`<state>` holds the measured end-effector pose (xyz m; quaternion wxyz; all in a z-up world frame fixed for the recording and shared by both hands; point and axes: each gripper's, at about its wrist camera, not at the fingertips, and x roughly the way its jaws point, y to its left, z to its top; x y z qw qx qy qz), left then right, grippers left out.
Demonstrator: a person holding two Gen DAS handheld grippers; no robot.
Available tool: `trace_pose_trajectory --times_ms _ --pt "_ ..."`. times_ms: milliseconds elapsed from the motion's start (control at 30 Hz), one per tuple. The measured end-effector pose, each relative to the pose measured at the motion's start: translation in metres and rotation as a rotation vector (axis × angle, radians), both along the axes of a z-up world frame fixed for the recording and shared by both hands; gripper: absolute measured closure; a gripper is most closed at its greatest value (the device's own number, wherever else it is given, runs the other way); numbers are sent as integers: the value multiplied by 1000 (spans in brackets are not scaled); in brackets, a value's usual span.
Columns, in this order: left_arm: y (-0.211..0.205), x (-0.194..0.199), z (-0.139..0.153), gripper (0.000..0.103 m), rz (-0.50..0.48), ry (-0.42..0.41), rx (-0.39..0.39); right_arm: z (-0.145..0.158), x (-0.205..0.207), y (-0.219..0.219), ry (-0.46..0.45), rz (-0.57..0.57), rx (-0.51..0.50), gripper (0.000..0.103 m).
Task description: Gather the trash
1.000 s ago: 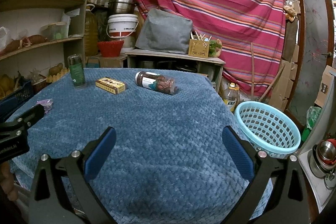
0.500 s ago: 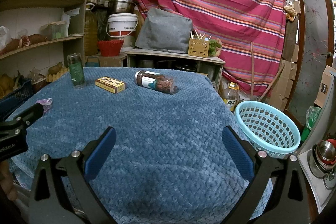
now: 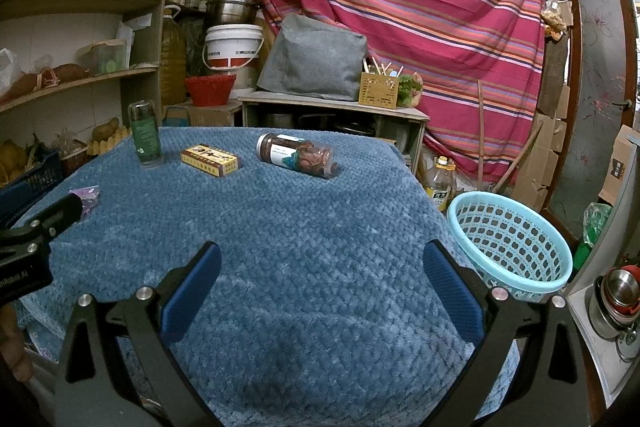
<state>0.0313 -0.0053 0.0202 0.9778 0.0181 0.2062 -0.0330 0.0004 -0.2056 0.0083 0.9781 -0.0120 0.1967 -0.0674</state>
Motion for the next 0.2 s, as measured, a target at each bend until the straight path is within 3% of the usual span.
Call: trace_pose_trajectory --times_ms 200 --pt "0 0 1 5 2 1 0 -3 -1 -2 5 0 0 4"
